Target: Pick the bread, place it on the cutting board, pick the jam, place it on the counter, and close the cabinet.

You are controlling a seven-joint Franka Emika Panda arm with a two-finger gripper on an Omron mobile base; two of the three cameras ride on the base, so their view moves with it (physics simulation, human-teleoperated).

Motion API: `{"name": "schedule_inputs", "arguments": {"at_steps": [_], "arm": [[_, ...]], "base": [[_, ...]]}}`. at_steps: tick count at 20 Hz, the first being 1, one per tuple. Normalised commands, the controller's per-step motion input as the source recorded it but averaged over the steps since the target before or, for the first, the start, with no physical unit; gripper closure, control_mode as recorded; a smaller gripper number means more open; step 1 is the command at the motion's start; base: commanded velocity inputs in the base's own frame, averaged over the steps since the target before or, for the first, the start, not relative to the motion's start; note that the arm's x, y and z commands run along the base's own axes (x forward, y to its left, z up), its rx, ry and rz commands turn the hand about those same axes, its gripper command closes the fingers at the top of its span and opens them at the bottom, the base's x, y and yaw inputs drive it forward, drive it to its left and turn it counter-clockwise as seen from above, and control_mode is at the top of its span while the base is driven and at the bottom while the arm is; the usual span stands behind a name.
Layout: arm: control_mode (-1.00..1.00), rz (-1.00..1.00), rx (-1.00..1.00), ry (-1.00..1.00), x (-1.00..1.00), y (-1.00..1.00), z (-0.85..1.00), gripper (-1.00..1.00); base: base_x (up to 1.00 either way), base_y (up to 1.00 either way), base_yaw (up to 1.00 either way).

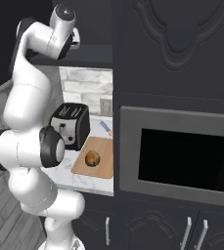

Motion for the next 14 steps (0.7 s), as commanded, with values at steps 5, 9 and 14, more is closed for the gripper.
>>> {"name": "schedule_inputs", "arguments": {"at_steps": [5,9,14], "arm": [[-1.00,0.08,0.00,-0.02,0.09,0.08,-0.01,-1.00],[-1.00,0.07,0.00,-0.05,0.10,0.04,0.00,-1.00],[-1.00,0.05,0.00,-0.03,0.15,0.00,-0.01,-1.00]], "base": [[0.00,0.00,0.00],[0.00,0.00,0.00],[0.00,0.00,0.00]]}}
